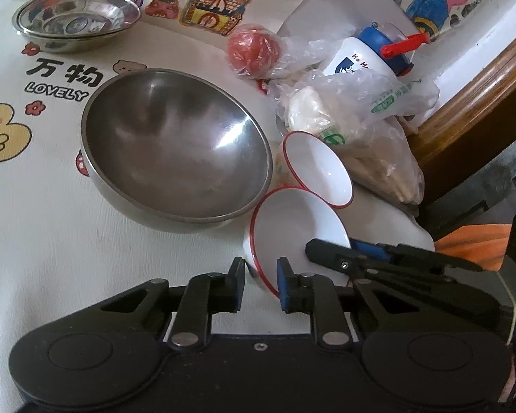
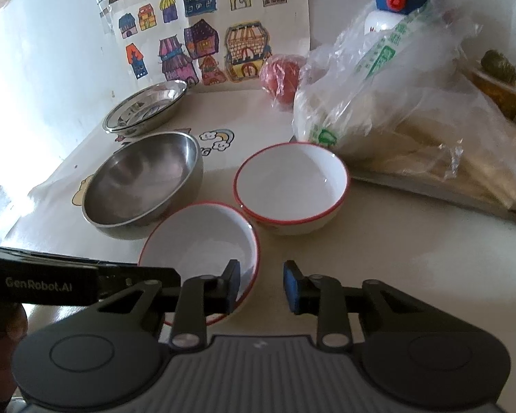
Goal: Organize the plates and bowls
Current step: 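Grasp the rim of a white red-rimmed bowl with both tools, then lift the white bowl with both tools and lower it into the steel bowl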
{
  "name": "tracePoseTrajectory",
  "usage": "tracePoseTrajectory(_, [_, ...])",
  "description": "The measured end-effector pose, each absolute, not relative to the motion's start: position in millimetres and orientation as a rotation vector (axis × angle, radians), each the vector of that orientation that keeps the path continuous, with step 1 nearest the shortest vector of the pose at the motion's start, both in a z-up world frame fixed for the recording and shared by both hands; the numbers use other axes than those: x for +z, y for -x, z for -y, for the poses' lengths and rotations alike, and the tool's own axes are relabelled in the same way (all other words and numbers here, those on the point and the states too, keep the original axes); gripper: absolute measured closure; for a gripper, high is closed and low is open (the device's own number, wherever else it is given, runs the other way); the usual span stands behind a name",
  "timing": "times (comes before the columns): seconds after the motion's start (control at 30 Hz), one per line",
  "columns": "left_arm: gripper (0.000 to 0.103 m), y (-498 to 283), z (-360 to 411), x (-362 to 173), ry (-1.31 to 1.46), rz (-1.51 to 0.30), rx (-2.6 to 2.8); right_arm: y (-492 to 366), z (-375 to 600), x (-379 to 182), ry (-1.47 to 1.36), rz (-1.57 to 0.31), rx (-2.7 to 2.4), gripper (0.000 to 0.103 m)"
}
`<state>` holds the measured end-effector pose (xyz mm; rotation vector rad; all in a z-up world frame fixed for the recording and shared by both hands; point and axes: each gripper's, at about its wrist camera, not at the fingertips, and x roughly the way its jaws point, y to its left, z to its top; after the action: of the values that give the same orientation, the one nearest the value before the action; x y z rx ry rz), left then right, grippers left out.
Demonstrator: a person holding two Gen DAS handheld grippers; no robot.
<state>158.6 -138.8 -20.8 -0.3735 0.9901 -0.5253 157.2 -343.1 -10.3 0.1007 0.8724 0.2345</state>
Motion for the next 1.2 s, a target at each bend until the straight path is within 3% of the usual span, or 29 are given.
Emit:
tracePoseTrajectory(0.07, [0.084,-158.4,138.7,-20.7,0.381,-0.988,-0.521,-156.7,342.3,-10.2,-0.114,-0.876,0.248,0.088])
tracePoseTrajectory(0.47, [0.090,-154.4,139.8,-19.8,0.371,-1.000,-0.501,-152.0,337.0,-3.3,-0.112,-0.875,0.231,0.092])
tracePoseTrajectory(1.2, [0.090,-141.4,140.5,2.2,0.381,-0.988,-0.554,-131.4,343.6,27.4,-0.172,-0.838,0.196,0.094])
